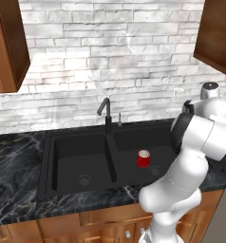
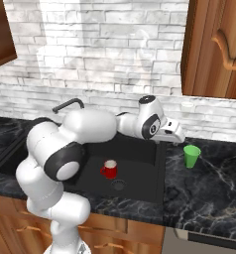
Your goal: Move any existing items from the left basin to the right basin for drying. Then move the cup from the counter to the left basin of the sink for washing.
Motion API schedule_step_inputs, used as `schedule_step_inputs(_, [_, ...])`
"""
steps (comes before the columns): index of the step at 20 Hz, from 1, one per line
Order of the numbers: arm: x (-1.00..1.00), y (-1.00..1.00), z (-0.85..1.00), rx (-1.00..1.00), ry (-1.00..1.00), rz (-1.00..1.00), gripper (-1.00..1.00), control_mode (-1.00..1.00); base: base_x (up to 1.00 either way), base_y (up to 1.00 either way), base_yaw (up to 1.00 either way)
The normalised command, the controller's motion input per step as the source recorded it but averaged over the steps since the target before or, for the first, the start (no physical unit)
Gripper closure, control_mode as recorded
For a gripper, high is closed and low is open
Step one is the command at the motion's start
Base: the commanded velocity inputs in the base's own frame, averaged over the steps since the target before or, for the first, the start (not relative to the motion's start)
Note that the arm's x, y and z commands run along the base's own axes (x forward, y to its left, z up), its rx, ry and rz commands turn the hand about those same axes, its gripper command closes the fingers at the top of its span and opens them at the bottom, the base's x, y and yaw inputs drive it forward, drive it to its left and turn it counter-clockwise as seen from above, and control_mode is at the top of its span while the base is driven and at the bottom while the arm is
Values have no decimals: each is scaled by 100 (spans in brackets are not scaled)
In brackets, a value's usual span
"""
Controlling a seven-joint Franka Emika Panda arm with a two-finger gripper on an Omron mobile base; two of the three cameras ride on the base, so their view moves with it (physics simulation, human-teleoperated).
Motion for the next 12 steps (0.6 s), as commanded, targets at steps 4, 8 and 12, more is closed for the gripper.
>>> schedule_step_inputs(4, [17,-8,-11,0,0,0,-100,-100,0,0,0])
schedule_step_inputs(8, [14,-12,-11,0,0,0,-100,-100,0,0,0])
schedule_step_inputs(12, [9,-10,-12,0,0,-1,-100,-100,0,0,0])
